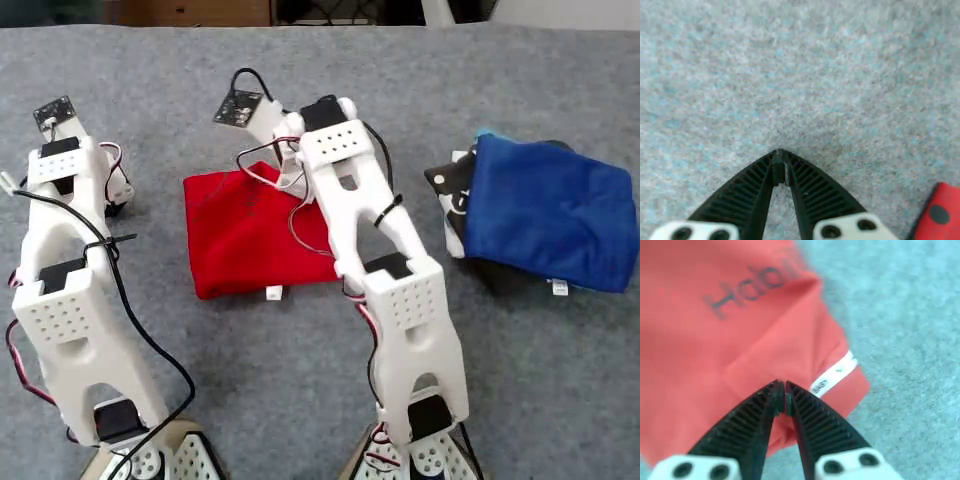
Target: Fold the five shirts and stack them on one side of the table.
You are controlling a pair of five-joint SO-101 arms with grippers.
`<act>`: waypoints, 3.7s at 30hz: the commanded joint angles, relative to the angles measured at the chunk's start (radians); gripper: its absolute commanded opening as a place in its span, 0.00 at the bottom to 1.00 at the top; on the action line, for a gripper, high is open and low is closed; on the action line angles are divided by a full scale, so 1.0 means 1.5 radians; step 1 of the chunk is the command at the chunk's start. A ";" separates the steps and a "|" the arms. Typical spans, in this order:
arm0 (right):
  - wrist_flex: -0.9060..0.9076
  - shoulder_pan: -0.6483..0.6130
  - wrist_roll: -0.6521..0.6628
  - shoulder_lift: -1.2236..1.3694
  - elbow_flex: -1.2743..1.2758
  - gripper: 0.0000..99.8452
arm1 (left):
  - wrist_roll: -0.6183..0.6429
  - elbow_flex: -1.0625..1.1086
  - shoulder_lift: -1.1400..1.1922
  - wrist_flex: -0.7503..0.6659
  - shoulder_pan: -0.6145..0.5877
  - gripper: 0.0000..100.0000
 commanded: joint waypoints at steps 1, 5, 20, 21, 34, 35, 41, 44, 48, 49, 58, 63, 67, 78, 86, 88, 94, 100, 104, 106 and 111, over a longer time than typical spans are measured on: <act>-0.078 0.033 -0.006 0.019 -0.034 0.02 | -0.007 -0.005 -0.028 -0.013 0.001 0.03; -0.136 0.079 -0.007 0.038 -0.058 0.02 | -0.007 -0.005 -0.028 -0.012 0.001 0.03; 0.205 -0.028 -0.091 0.062 -0.317 0.02 | -0.007 -0.005 -0.027 -0.011 0.001 0.03; 0.216 -0.032 -0.091 0.061 -0.324 0.02 | -0.007 -0.004 -0.027 -0.011 0.001 0.03; 0.124 -0.005 -0.091 0.167 -0.317 0.02 | -0.007 -0.005 -0.027 -0.011 -0.001 0.03; 0.115 0.002 -0.091 0.171 -0.317 0.02 | -0.007 -0.005 -0.027 -0.011 -0.001 0.03; 0.069 0.070 -0.091 0.177 -0.347 0.02 | -0.007 -0.005 -0.027 -0.011 -0.001 0.03; 0.032 0.106 -0.091 0.177 -0.362 0.02 | -0.007 -0.005 -0.027 -0.012 -0.001 0.03; 0.014 0.119 -0.095 0.172 -0.369 0.02 | -0.007 -0.005 -0.027 -0.014 -0.001 0.03; 0.031 0.113 -0.095 0.168 -0.378 0.02 | -0.007 -0.005 -0.027 -0.014 -0.001 0.03; 0.249 -0.001 -0.199 0.094 -0.436 0.02 | -0.007 -0.005 -0.027 -0.012 0.001 0.03; 0.248 -0.029 -0.213 0.015 -0.300 0.02 | -0.007 -0.005 -0.027 -0.013 -0.001 0.03; 0.242 -0.030 -0.151 -0.006 -0.210 0.02 | -0.007 -0.005 -0.027 -0.015 -0.001 0.03; 0.012 0.069 -0.106 0.092 -0.169 0.02 | -0.024 -0.005 -0.027 -0.015 -0.001 0.03; -0.072 0.104 -0.106 0.131 -0.169 0.02 | -0.024 -0.006 -0.027 -0.015 0.001 0.03; -0.040 0.103 -0.106 0.117 -0.171 0.02 | -0.024 -0.006 -0.027 -0.015 0.001 0.03; 0.087 0.118 -0.105 0.068 -0.254 0.02 | -0.024 -0.006 -0.029 -0.013 0.001 0.03; 0.249 0.128 -0.109 0.014 -0.436 0.02 | -0.024 -0.058 -0.083 0.058 0.058 0.03; 0.250 0.152 -0.128 -0.063 -0.406 0.02 | -0.020 -0.086 -0.134 0.084 0.145 0.03; 0.250 0.143 -0.155 -0.132 -0.301 0.02 | -0.019 -0.096 -0.140 0.078 0.187 0.03; 0.231 0.104 -0.161 -0.355 0.098 0.02 | 0.003 -0.067 -0.135 0.061 0.246 0.03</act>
